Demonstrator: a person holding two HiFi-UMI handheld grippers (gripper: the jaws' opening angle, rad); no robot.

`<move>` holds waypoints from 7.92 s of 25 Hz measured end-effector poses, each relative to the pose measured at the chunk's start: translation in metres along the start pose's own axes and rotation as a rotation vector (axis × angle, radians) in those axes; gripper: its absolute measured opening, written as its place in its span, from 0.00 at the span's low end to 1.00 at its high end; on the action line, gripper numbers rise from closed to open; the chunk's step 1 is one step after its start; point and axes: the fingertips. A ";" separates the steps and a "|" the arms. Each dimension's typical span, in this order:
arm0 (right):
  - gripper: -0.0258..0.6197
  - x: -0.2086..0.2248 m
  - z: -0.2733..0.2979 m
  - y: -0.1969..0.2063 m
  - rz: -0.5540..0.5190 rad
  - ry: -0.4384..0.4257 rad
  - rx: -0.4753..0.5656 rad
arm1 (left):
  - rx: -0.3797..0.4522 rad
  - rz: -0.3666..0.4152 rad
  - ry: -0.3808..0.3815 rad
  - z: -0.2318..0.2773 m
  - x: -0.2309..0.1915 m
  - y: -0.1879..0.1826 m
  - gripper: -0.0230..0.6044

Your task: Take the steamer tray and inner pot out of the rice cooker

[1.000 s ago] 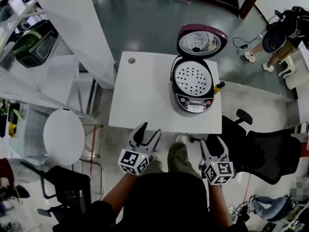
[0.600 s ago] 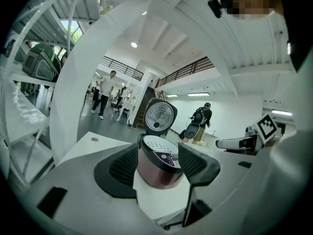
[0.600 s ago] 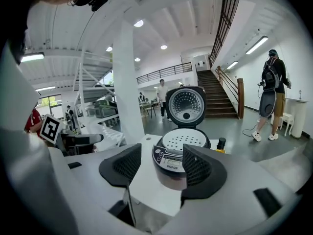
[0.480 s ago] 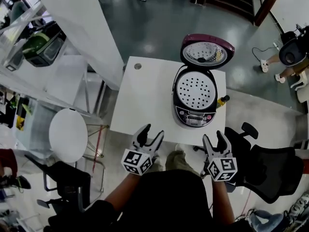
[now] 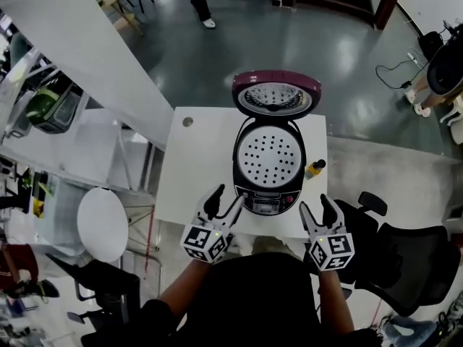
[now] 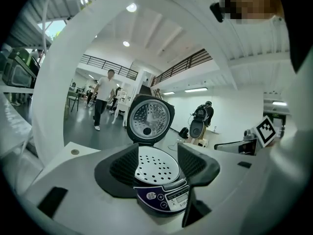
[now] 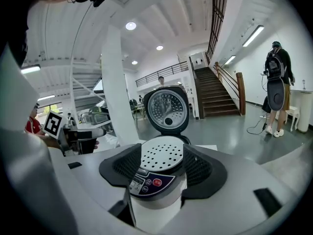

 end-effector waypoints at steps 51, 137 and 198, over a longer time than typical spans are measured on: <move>0.41 0.087 0.239 0.077 -0.358 0.171 -0.589 | -0.075 -0.091 0.001 0.103 -0.075 -0.006 0.38; 0.07 -0.264 0.430 0.183 0.012 -0.146 -0.362 | 0.030 -0.210 -0.270 -0.209 -0.354 -0.010 0.06; 0.06 0.050 0.154 -0.016 0.059 0.137 -0.046 | -0.185 -0.047 0.144 0.135 -0.091 0.009 0.06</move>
Point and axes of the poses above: the fingertips, and each gripper's own axes: z forward along the fingers, x to its right, y out of its underside, and after that the axes turned 4 degrees about -z, right-handed
